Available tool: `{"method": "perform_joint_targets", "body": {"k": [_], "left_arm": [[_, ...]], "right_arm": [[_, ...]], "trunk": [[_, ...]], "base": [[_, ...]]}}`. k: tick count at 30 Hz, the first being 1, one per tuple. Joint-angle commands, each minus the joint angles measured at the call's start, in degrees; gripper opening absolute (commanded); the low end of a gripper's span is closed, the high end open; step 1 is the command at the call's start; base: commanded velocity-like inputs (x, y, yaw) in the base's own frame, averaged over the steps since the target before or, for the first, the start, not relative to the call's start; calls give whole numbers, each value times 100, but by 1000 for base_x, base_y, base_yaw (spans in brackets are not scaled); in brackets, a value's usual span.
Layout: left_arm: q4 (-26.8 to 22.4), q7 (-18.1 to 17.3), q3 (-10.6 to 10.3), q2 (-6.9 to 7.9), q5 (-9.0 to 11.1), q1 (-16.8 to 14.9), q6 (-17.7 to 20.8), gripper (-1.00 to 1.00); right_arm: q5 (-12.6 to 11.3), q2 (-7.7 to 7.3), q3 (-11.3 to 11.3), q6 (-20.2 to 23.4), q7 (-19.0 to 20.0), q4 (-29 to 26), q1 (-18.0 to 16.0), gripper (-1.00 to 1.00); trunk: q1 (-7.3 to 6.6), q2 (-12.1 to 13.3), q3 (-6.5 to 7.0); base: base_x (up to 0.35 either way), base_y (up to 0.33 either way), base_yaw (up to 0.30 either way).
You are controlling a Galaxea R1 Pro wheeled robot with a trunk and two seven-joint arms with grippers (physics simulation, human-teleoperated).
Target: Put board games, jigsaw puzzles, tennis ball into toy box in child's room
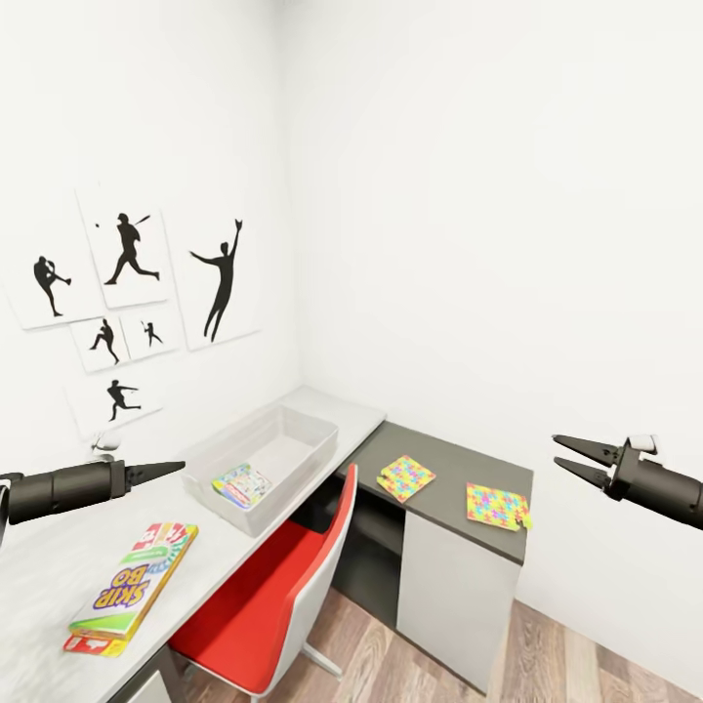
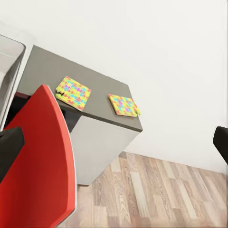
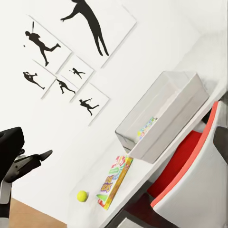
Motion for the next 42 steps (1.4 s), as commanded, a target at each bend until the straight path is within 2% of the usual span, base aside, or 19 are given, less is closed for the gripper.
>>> {"method": "perform_joint_targets", "body": {"k": [1,35,42], "left_arm": [[-4,-56,8,-1,-60,0,59,100],[-4,-56,9,15,-60,0,59,100],[-3,-56,8,9,-60,-1,59,100]], "right_arm": [[49,1,-4,22,50,4,-5,100],[59,1,-45,22,55,24,108,100],[64,11,-106,22,61,92,232,100]], "trunk": [[1,-5,3],[1,-5,209],[1,-5,251]], "base": [[-136,115,-242],[-109,104,-242],[-153,110,-242]]}}
